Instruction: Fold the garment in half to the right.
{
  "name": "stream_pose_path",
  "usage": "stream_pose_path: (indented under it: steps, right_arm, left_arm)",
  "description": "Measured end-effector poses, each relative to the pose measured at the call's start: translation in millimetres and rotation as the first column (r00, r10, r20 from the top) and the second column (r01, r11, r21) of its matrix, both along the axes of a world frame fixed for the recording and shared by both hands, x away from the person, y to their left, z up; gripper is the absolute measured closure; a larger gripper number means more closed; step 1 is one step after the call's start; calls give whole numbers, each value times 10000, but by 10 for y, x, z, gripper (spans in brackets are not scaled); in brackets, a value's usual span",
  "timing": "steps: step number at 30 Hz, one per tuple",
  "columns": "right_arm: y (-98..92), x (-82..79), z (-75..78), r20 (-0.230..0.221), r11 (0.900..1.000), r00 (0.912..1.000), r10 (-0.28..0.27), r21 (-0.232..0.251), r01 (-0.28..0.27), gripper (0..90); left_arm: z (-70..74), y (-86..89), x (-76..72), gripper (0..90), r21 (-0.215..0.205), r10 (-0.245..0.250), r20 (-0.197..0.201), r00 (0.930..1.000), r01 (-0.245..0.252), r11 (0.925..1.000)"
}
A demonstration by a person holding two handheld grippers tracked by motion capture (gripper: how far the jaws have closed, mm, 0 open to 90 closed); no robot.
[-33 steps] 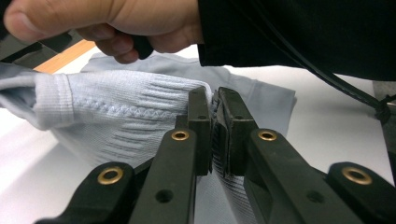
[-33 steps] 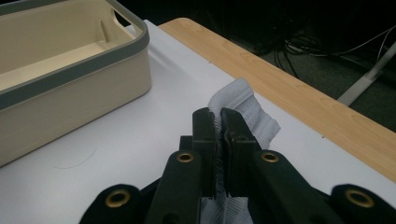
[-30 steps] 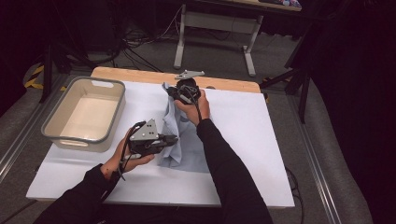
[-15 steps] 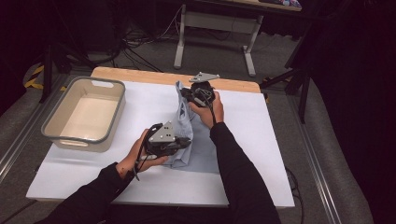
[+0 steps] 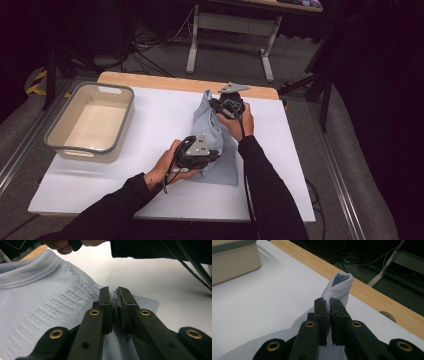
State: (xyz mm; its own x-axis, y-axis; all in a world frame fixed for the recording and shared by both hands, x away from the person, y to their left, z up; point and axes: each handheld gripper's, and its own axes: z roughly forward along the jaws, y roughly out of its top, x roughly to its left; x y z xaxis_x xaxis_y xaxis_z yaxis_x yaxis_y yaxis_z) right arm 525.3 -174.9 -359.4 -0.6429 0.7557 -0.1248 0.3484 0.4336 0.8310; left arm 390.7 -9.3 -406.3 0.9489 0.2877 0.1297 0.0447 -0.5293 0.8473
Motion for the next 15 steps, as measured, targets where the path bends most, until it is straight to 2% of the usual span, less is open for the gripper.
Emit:
stream_pose_path:
  steps: [2,6,8,10,12,14,15]
  right_arm:
    - [-71,-2,-42,-22,9999,10000,-56,-87,56,842]
    - [-133,-1,-98,-48,9995,9999,-153,-284,152,840]
    - [-164,0,-125,-76,9993,9997,-230,-301,228,836]
    - [-181,2,-135,-107,9993,9996,-254,-267,251,830]
    - [-216,-10,-154,-80,9989,9991,-408,-243,406,787]
    - [-244,-22,-162,-69,9981,9983,-581,-224,580,730]
    - [-258,-36,-162,-55,9978,9979,-638,-187,637,731]
  left_arm:
    - [-4,-14,-7,779,-98,-64,-12,10000,64,9999]
    - [49,33,-24,707,-559,-194,34,9998,196,9982]
    - [82,64,-42,683,-697,-94,157,9998,105,9975]
    - [99,83,-48,621,-708,-29,218,9998,44,9975]
    - [139,169,-74,591,-519,223,647,9977,-190,9985]
    - [145,246,-89,533,-408,418,793,9960,-386,9984]
    - [145,246,-89,491,-408,418,793,9960,-386,9984]
